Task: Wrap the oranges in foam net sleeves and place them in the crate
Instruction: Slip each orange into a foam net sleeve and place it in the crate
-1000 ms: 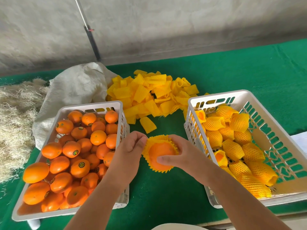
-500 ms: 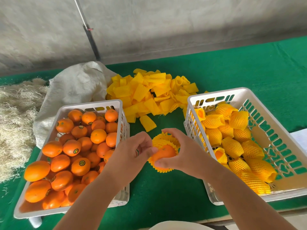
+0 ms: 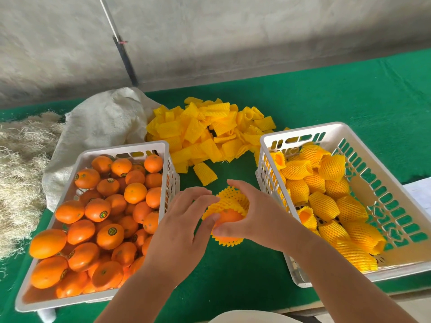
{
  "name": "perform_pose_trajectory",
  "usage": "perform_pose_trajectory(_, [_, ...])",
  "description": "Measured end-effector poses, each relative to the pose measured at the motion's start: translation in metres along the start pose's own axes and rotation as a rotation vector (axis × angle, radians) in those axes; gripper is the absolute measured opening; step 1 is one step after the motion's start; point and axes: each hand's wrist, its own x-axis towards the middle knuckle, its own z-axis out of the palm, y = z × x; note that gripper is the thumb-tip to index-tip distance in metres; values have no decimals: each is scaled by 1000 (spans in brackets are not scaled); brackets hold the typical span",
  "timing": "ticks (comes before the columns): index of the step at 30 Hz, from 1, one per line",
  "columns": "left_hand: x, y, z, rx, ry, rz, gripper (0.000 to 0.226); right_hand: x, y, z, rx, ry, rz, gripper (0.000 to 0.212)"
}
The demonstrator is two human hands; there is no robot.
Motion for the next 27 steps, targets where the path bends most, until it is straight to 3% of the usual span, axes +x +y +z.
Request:
perform_pose_trajectory(6, [13, 6, -4, -92, -80, -51, 12, 2, 0, 8, -14, -70, -74, 120])
perform_pose_trajectory(14, [-2, 5, 8, 68, 158, 357, 26, 5, 2, 12, -36, -12, -61, 125])
perform_pose_trajectory(17, [-11, 1, 10, 7, 207, 366, 15, 4, 1, 7, -3, 29, -67, 122])
perform_pose_trajectory(20, [-18, 5, 12, -82, 261, 199, 8, 2, -3, 7, 59, 38, -54, 117])
perform_pose_trajectory(23, [-21, 14, 15, -251, 259, -149, 30, 2, -5, 7, 130, 71, 4, 119])
perform_pose_trajectory(25, [-19, 22, 13, -617, 159, -462, 48, 2, -5, 8, 162, 88, 36, 120])
perform_pose_trajectory(27, [-17, 22, 13, -1066, 28, -655, 39, 2, -5, 7, 240, 74, 74, 120])
